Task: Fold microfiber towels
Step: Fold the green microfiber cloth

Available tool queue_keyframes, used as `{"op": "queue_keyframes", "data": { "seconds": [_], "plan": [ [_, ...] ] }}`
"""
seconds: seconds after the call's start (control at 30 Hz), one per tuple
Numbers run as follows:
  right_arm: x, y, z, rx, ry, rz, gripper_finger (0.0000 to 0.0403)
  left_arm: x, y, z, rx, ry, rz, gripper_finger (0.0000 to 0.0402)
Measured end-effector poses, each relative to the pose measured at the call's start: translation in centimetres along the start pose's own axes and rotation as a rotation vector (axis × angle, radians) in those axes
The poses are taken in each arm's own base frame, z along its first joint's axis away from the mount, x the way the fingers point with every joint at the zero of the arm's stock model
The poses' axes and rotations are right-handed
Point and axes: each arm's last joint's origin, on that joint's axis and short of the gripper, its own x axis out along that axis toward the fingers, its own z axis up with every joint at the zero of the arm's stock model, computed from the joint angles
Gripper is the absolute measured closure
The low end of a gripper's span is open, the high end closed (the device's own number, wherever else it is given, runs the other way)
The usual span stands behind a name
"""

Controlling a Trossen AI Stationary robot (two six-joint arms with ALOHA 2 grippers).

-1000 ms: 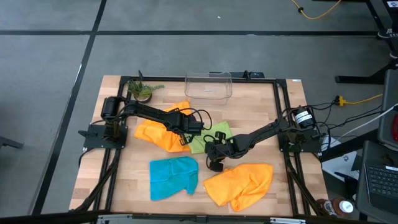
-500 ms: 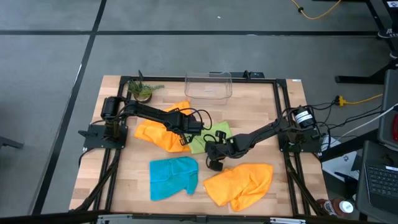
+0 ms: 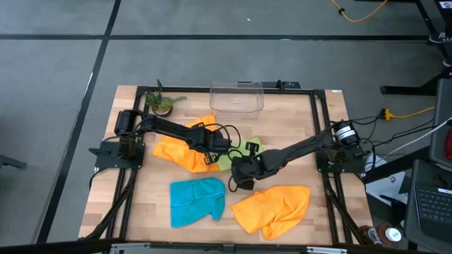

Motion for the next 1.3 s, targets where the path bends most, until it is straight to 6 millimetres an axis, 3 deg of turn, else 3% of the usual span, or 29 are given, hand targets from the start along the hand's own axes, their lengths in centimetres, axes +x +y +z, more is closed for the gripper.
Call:
{"op": "queue_keyframes", "data": {
  "seconds": [0.17, 0.37, 0.5, 0.67, 0.8, 0.93, 1.1, 1.3],
  "plan": [
    [-0.6, -0.1, 0.4, -0.028, 0.014, 0.004, 0.0396, -1.8, -0.2, 0.0, 0.047, 0.002, 0.054, 0.0401],
    [-2.2, 0.1, 0.9, -0.057, 0.118, 0.177, 0.0398, -4.4, -0.9, 0.2, 0.094, -0.013, 0.069, 0.0401],
    [-3.2, 0.2, 1.2, -0.123, 0.131, 0.195, 0.0397, -5.0, -1.4, 0.2, 0.104, -0.032, 0.055, 0.0401],
    [-2.3, -0.5, 1.0, -0.124, 0.081, 0.035, 0.0397, -4.9, -1.4, 0.2, 0.098, -0.037, 0.063, 0.0401],
    [0.0, -1.0, -0.2, -0.09, 0.115, 0.061, 0.0398, -4.3, -1.4, -0.2, 0.102, -0.023, 0.071, 0.0402],
    [0.7, -1.3, -0.6, -0.078, 0.118, 0.061, 0.0384, -3.7, -1.5, -0.7, 0.113, -0.004, 0.081, 0.0401],
    [1.0, -2.0, -0.3, -0.083, 0.107, 0.028, 0.0351, -2.7, -1.2, -0.9, 0.1, 0.006, 0.085, 0.0402],
    [1.3, -2.6, 0.1, -0.088, 0.098, 0.022, 0.0282, -2.2, -0.7, -0.6, 0.076, 0.008, 0.084, 0.0402]
  ]
}}
